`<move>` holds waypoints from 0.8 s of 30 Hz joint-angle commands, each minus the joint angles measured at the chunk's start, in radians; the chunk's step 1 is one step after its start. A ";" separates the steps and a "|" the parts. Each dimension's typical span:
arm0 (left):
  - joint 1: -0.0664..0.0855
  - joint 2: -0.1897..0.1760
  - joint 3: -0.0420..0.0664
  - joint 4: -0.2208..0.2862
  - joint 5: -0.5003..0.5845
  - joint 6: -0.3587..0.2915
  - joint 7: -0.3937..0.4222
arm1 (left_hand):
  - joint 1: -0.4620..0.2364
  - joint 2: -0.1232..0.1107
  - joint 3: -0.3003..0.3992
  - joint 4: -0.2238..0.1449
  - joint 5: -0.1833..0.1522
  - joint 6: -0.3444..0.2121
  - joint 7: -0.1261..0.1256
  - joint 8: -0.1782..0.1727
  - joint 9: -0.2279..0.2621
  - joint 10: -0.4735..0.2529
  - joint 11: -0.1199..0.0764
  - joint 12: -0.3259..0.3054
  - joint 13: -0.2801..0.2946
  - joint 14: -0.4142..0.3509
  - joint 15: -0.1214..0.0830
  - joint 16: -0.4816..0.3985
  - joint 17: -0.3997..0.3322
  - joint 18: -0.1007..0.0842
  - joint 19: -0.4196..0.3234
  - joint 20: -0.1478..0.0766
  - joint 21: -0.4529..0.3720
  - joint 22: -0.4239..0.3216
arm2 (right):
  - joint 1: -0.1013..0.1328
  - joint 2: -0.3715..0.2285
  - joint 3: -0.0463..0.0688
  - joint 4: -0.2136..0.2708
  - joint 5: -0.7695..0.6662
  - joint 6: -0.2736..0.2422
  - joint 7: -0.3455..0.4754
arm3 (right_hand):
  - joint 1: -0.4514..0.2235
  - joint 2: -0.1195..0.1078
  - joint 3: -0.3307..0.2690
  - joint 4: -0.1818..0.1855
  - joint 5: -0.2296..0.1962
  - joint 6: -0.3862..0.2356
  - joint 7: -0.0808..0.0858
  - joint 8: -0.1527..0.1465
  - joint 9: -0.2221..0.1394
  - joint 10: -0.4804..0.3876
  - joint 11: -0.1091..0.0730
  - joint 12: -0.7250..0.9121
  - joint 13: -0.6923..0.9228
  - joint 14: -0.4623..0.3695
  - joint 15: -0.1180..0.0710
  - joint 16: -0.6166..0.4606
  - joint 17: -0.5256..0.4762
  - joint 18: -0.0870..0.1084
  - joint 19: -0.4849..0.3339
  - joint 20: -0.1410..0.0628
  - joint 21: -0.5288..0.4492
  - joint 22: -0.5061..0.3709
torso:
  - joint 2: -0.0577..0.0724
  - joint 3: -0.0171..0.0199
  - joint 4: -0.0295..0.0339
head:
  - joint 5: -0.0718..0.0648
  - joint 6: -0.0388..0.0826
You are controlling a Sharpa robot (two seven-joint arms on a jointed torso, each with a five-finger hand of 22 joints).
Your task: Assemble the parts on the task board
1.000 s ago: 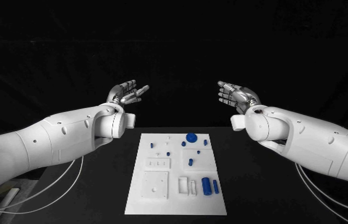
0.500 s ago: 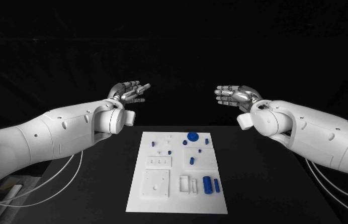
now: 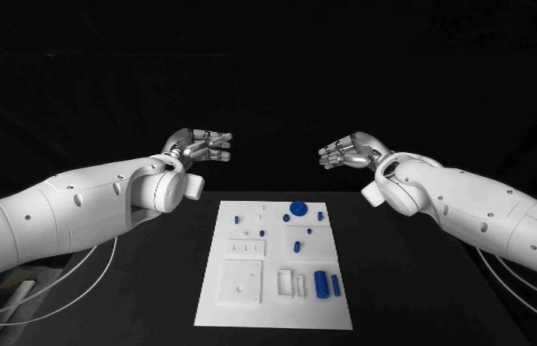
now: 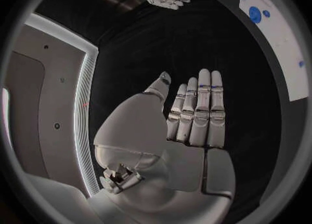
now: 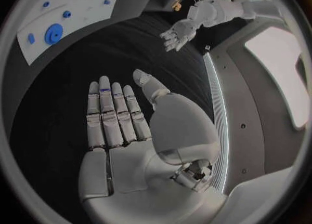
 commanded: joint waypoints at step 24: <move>0.022 -0.090 0.023 0.230 -0.111 0.083 -0.002 | -0.033 0.020 -0.035 -0.048 0.004 0.006 0.001 -0.014 -0.001 -0.003 -0.007 -0.004 -0.001 0.013 -0.022 0.132 0.043 -0.018 -0.035 -0.030 0.186 0.111 | -0.030 0.077 0.002 0.019 -0.915 -0.042 -0.186 | 0.021 -0.104 0.036 -0.010 -0.068 0.112 -0.032 0.005 0.001 0.090 -0.050 0.007 0.003 0.314 -0.119 0.507 0.425 0.105 0.362 -0.102 0.392 0.246 | 0.105 0.0200 0.0769 | -0.074 0.033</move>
